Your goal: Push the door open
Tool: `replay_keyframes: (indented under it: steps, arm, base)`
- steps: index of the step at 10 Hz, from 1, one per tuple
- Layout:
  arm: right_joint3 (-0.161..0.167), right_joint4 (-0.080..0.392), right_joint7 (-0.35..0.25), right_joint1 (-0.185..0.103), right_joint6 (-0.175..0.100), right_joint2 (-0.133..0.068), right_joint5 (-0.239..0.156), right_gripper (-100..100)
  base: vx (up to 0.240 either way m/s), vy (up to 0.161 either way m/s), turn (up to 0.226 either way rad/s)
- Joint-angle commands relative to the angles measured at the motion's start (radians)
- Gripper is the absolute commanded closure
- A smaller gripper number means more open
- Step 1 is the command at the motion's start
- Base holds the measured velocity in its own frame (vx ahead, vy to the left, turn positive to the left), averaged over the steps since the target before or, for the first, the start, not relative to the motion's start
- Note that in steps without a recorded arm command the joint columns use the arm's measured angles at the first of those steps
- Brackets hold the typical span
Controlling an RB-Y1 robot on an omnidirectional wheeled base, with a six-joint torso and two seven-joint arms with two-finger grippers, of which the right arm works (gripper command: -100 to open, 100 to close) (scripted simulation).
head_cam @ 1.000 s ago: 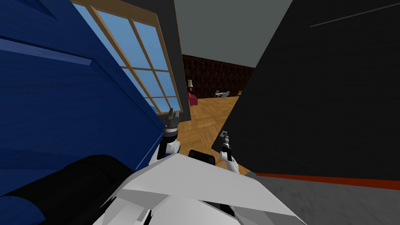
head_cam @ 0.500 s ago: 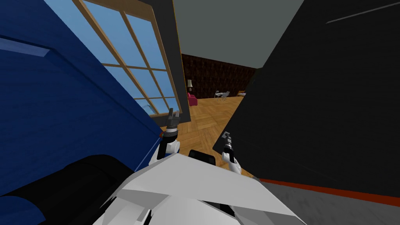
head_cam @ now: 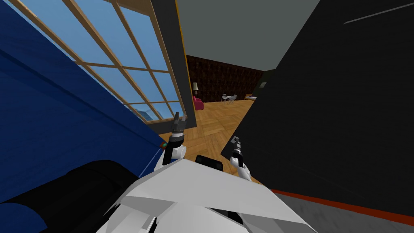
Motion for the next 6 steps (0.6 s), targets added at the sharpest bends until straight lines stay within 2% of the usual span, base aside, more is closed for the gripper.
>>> replay_keyframes:
  steps: [1, 3, 4, 6]
  arm:
    - [-0.013, -0.042, 0.003, 0.013, 0.013, -0.006, -0.006, 100]
    - [-0.013, -0.042, 0.003, 0.013, 0.013, -0.006, -0.006, 100]
    - [-0.032, -0.044, 0.009, 0.012, 0.018, -0.003, -0.019, 100]
    - [-0.041, -0.045, 0.011, 0.011, 0.02, 0.0, -0.024, 100]
  base:
    - [0.136, 0.049, -0.054]
    - [0.036, 0.006, 0.004]
    - [0.13, 0.046, -0.07]
    - [0.182, 0.036, -0.057]
